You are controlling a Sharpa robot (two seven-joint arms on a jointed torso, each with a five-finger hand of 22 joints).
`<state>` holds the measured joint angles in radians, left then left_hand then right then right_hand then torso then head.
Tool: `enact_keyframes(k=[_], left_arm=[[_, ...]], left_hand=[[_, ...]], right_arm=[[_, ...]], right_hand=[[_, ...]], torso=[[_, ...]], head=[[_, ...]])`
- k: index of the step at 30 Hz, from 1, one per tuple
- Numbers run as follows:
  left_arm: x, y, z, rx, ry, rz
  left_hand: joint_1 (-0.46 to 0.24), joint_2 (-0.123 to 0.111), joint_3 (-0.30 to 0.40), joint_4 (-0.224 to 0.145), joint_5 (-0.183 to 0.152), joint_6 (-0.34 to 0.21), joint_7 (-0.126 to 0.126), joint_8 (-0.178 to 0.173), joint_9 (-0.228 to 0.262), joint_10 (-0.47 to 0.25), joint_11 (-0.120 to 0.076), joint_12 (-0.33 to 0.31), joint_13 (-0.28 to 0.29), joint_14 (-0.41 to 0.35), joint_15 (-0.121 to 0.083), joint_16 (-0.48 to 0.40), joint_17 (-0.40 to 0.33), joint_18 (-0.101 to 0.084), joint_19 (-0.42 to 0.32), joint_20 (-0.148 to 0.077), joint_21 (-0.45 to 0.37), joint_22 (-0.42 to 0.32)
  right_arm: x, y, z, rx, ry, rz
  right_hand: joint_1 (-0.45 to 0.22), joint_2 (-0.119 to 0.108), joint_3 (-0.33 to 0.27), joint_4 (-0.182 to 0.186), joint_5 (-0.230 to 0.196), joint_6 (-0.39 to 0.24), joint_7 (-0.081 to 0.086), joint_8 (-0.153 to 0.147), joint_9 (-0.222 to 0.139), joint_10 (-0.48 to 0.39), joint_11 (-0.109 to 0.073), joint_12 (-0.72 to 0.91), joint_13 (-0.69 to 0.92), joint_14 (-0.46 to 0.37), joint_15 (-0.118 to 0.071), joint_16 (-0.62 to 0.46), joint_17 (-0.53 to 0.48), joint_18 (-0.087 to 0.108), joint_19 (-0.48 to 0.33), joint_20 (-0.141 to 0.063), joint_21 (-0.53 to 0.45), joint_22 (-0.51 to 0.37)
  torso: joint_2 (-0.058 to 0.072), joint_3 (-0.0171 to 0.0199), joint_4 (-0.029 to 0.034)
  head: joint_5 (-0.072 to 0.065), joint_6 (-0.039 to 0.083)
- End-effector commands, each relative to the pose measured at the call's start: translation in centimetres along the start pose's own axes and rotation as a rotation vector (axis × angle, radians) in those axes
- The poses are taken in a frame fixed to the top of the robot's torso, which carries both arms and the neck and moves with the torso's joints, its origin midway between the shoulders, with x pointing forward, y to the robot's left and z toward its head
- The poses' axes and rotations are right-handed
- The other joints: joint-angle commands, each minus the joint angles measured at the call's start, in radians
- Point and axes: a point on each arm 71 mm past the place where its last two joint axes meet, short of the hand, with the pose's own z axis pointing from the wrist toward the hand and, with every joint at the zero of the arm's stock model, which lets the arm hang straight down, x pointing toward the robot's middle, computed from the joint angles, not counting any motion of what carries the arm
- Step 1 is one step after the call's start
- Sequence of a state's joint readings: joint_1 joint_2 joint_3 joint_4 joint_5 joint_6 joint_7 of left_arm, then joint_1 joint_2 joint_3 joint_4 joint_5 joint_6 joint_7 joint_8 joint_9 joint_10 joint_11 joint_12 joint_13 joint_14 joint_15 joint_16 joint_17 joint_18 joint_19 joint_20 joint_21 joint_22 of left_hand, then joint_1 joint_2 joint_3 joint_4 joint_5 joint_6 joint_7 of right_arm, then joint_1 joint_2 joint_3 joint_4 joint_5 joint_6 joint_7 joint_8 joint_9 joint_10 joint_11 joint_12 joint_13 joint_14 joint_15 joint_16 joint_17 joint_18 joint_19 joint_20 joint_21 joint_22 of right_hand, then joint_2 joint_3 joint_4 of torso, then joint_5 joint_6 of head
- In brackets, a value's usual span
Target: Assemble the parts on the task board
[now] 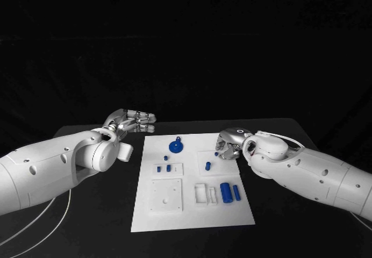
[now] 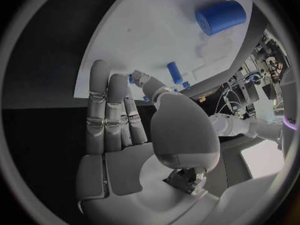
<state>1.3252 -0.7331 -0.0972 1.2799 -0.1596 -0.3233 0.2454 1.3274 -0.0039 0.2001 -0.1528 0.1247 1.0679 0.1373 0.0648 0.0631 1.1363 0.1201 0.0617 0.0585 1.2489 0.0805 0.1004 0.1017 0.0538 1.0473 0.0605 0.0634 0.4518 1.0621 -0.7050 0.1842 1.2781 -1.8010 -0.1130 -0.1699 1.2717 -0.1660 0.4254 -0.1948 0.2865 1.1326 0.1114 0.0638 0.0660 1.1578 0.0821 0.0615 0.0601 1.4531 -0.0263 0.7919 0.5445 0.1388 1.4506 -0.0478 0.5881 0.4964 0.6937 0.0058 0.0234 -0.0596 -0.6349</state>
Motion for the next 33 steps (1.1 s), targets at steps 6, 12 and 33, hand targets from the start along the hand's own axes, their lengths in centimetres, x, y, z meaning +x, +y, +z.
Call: enact_keyframes(k=[6,12,33], left_arm=[[0.1,-0.4,0.1,0.028,-0.006,-0.017],[0.2,-0.4,0.1,0.026,-0.004,-0.017],[0.3,-0.3,0.1,0.018,0.006,-0.02]], left_hand=[[0.005,0.002,-0.008,-0.001,-0.004,-0.005,-0.002,-0.002,-0.001,-0.01,0.0,-0.001,-0.001,0.003,0.0,-0.004,0.001,-0.01,0.01,0.0,0.007,-0.032],[0.006,0.001,-0.01,-0.001,-0.005,-0.005,-0.002,-0.002,0.0,-0.012,0.001,-0.001,-0.001,0.002,0.0,-0.005,0.001,-0.01,0.01,0.001,0.007,-0.036],[0.007,0.003,-0.014,-0.001,-0.005,-0.005,-0.002,-0.002,-0.001,-0.016,0.002,-0.001,-0.001,0.001,0.001,-0.005,0.002,-0.01,0.012,0.001,0.008,-0.05]], right_arm=[[0.6,0.6,0.2,-0.011,0.008,-0.011],[0.7,0.9,0.4,-0.011,0.006,-0.007],[1.9,1.3,0.8,-0.008,0.028,-0.01]], right_hand=[[-0.003,-0.013,0.048,-0.006,-0.019,-0.005,0.004,-0.002,-0.002,0.009,-0.002,-0.003,-0.001,-0.006,0.002,0.007,-0.001,0.014,0.001,0.001,-0.008,0.024],[-0.006,-0.015,0.079,-0.003,-0.035,-0.01,0.004,-0.002,-0.002,0.01,-0.002,-0.004,-0.001,-0.006,0.002,0.008,-0.001,0.015,0.0,0.001,-0.012,0.041],[0.004,0.03,0.197,0.007,-0.144,0.075,-0.015,0.001,0.001,0.123,-0.035,-0.002,0.001,-0.011,-0.022,0.018,0.012,-0.001,-0.01,-0.021,0.001,0.118]], torso=[[0.0,0.0003,0.0007],[0.0,-0.0003,0.0002],[0.0,0.0001,-0.0011]], head=[[0.006,-0.003],[0.007,-0.002],[0.008,-0.011]])
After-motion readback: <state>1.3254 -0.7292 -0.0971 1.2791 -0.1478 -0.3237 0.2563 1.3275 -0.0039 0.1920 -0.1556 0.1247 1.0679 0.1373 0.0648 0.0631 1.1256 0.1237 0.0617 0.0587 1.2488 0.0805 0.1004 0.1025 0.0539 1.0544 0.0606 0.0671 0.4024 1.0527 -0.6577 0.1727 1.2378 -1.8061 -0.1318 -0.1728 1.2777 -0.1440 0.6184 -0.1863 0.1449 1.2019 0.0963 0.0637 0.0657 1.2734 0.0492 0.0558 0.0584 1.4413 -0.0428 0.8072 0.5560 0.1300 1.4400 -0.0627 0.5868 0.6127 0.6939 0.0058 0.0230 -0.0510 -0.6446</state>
